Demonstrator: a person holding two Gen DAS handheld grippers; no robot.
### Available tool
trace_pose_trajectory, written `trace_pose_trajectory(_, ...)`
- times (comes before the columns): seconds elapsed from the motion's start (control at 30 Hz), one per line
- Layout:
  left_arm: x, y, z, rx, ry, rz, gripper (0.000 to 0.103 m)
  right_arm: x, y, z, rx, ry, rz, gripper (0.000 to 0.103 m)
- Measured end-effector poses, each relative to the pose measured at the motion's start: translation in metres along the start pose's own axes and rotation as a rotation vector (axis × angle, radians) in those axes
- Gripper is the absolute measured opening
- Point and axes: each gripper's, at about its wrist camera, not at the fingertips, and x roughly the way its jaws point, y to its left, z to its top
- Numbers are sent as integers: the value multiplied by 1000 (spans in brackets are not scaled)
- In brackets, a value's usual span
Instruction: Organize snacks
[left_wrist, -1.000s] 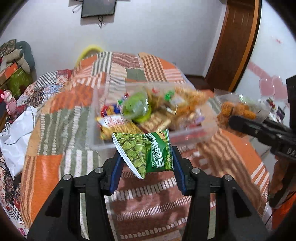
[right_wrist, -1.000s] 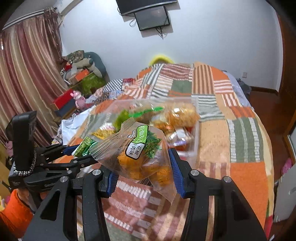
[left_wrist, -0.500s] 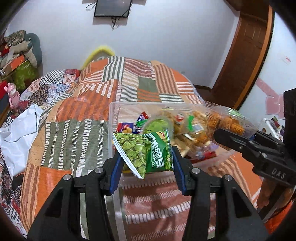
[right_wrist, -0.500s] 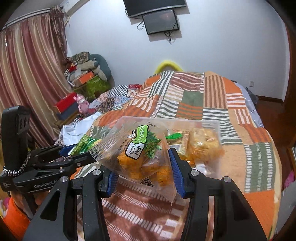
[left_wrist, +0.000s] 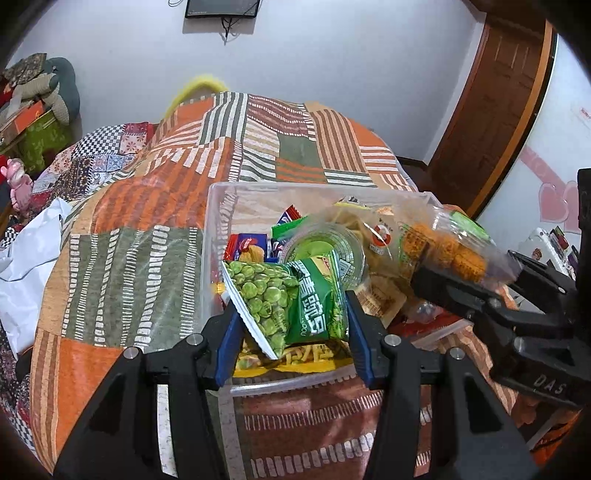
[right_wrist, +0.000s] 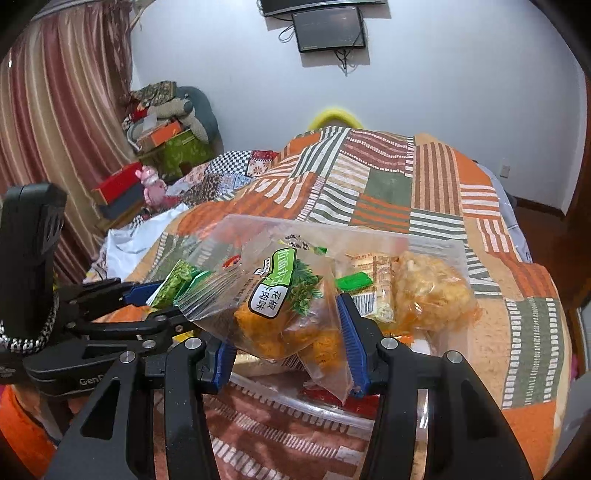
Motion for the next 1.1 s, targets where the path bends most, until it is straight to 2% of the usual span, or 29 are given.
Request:
trace_pose_trajectory(0.13,-1,-1,-4,8,17,7,55,4,-2,-5,21,48,3,58)
trace_pose_trajectory(0.17,-4,-1,-6,11,17,15,62,3,-3,-7,28,56,9,64)
trace_pose_trajectory(0.2,-5,-2,-7,11,15,21,65,3,-4,-7,33,60,14,67)
trace_pose_trajectory(0.3,-12,-4,-10,19,11,23,67,-5,-6,-9,44,58,9,77)
trace_pose_trajectory(0.53,-38,-5,-10,3,-23,15,68,-27,-15,-8,107,47,57,78)
trace_pose_trajectory(0.77,-86,-17,0,6,-127,1,68,-73,-13,4,110,-71,37,78)
trace_pose_trajectory(1.0,-153,-46,7,51,-299,-7,68,-133,-5,13,102,-216,-2,78)
trace_pose_trajectory(1.1,-179,-58,7,66,-370,-7,73,-157,2,13,81,-273,-19,78)
